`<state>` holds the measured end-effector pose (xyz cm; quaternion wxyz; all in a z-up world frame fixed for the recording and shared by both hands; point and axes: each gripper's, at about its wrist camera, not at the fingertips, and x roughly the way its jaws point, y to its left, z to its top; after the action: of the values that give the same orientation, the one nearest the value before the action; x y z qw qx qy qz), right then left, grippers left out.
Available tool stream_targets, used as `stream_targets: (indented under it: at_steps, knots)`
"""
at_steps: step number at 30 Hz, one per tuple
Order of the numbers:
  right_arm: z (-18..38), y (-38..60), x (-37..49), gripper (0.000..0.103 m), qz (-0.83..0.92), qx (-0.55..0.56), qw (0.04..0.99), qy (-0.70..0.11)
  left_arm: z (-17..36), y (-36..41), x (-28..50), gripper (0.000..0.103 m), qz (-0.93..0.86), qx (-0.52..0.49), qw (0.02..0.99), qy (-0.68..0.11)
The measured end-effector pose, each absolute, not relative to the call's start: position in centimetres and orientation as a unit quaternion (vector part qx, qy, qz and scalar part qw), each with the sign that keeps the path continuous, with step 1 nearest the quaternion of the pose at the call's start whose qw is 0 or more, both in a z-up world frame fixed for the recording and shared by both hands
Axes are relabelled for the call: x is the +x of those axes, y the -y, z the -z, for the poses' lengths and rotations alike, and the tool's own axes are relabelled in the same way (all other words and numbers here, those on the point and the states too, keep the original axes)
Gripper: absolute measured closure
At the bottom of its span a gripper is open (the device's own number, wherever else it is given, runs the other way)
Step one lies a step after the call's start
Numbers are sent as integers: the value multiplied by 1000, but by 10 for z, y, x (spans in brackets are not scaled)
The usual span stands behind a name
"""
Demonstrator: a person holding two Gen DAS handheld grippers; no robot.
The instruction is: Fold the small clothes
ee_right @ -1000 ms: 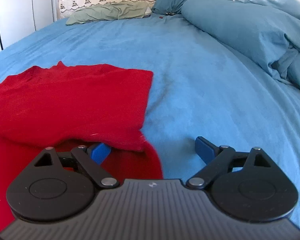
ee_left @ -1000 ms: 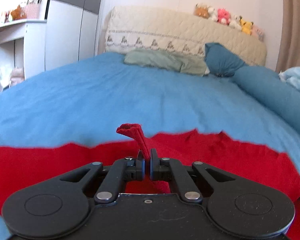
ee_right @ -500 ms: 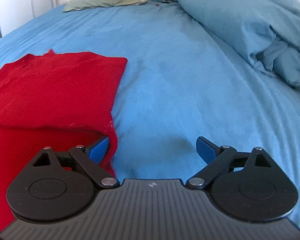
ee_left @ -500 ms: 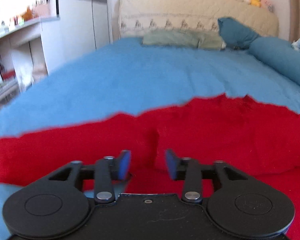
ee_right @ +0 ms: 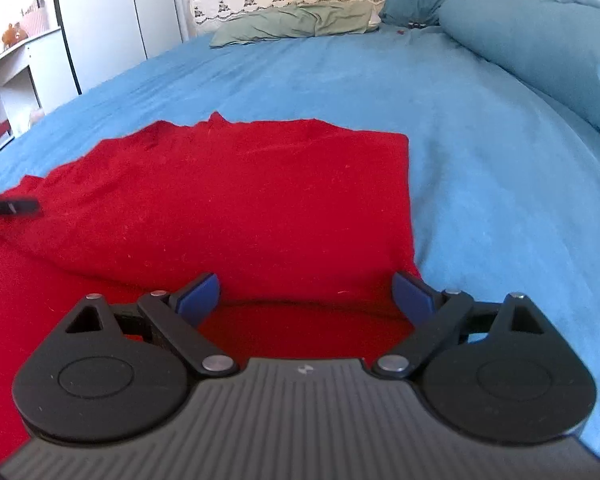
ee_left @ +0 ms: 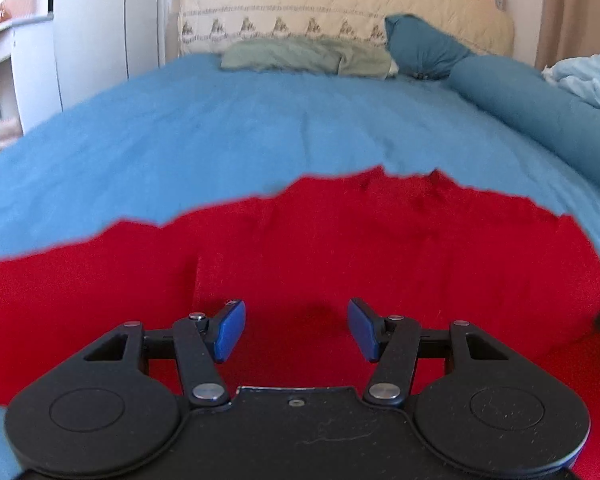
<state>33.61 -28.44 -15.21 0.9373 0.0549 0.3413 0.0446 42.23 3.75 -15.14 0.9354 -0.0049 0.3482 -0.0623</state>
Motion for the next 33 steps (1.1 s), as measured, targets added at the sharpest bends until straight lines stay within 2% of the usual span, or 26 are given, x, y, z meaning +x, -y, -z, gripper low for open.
stream_targets:
  at_steps: [4,9,13,16,20,25,29,31,33]
  knots:
    - [130,276,362,0,-69,74,952,-287,156,-39,415,41,60,-8,939,-337]
    - [143,267,439,0,-40,80,948,-306,159,-39,413,40,59,-6,941,-333]
    - [166,295,475,0,36,90,934,-345,161,-42,413,40,64,-15,942,-328]
    - [166,311,473,0,39,127,932,-336,162,-40,413,40,63,-8,943,-326]
    - [149,306,460,0,28,107,937,-332,155,-38,411,40,58,-7,942,-329]
    - [96,299,410,0,11,98,949,-298,107,-47,388,39,61,-23,951,-301]
    - [33,269,357,0,5,54,961,-271,48,-57,351,24,46,-17,961,-271]
    - [4,252,329,0,-3,58,963,-263,22,-70,332,3,43,-33,964,-260]
    - [-20,234,303,0,-20,71,962,-263,0,-87,312,0,36,-52,967,-246]
